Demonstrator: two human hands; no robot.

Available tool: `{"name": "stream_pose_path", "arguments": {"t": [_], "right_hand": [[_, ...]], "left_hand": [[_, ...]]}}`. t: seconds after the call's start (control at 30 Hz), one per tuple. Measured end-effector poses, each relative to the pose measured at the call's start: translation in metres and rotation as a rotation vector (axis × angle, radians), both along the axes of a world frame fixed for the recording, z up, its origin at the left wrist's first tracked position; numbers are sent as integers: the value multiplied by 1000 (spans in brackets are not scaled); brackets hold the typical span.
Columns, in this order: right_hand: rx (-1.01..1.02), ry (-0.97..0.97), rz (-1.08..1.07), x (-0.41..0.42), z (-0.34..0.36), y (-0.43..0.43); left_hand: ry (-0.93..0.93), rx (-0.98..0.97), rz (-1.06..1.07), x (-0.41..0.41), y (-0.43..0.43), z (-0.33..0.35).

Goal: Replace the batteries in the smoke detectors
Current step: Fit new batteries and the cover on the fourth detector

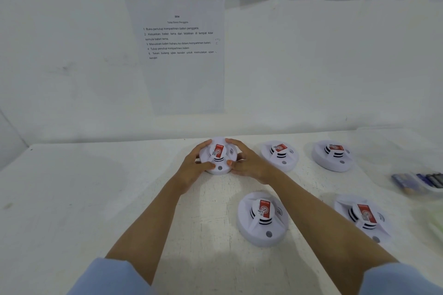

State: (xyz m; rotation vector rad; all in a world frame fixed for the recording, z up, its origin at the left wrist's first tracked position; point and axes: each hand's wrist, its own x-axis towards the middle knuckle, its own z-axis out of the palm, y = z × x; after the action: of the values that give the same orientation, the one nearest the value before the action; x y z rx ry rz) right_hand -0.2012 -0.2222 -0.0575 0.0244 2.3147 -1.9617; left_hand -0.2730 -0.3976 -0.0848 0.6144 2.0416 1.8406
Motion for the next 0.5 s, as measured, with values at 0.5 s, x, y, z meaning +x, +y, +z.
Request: {"name": "stream_pose_path", "arguments": {"t": [0.5], "right_hand": [[53, 46, -49, -1, 1, -8]], "left_hand": [[82, -74, 95, 5, -3, 0]]}}
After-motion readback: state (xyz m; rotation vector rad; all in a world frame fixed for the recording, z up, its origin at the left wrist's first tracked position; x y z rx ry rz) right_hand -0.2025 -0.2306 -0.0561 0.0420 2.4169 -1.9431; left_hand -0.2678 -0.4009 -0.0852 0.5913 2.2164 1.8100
